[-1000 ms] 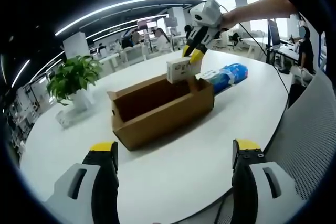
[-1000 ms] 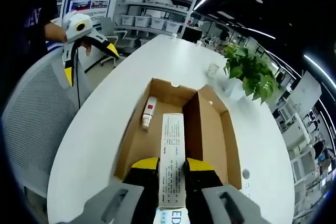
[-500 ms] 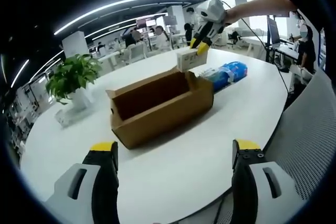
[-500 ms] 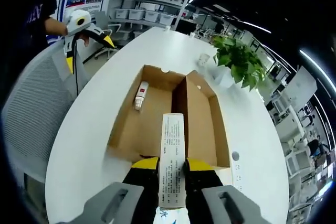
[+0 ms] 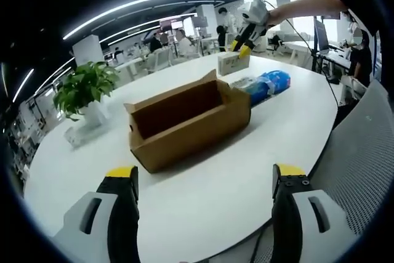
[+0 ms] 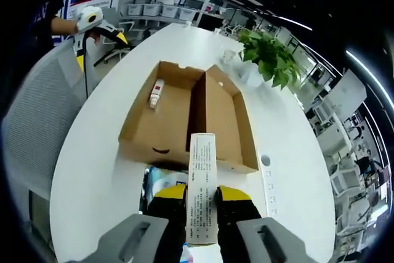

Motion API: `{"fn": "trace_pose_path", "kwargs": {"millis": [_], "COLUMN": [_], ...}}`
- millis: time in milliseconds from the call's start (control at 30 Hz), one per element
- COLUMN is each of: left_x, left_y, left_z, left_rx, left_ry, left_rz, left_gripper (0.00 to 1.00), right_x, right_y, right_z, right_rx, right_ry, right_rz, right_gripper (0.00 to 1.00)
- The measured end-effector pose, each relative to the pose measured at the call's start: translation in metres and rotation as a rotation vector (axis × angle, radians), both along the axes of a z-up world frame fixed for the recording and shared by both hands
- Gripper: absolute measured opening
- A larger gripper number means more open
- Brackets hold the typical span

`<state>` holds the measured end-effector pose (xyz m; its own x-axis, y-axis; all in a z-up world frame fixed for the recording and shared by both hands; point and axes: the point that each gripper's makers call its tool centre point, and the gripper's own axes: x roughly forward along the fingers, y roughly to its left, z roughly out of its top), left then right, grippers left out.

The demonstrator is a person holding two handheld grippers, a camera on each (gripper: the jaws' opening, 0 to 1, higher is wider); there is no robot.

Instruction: Operate the shoe box by opening the lid, removing the specified soft item, and placing it in the target area until the item is outside and the box remains undamaged.

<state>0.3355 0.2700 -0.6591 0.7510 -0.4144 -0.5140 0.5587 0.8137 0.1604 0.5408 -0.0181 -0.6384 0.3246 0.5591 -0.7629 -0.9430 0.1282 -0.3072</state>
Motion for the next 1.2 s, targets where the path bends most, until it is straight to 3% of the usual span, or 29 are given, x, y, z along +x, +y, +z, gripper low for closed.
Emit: {"fn": "trace_pose_path", "kwargs": {"millis": [500, 1200], "left_x": [0.002, 0.003], "left_y": [0.001, 0.003], "left_z": [-0.002, -0.005], "left_rx": [0.011, 0.025], "left_ry": [0.010, 0.021], "left_rz": [0.003, 0.011], "left_gripper": [0.89, 0.88], "right_x": [0.021, 0.031], "right_y": [-0.045, -0.104], "right_z": [-0.021, -0.056], "right_rx": [-0.067, -0.189], "right_ry": [-0.003, 0.015], "right_rz": [-0.061, -0.166], "right_gripper": [0.14, 0.14]}}
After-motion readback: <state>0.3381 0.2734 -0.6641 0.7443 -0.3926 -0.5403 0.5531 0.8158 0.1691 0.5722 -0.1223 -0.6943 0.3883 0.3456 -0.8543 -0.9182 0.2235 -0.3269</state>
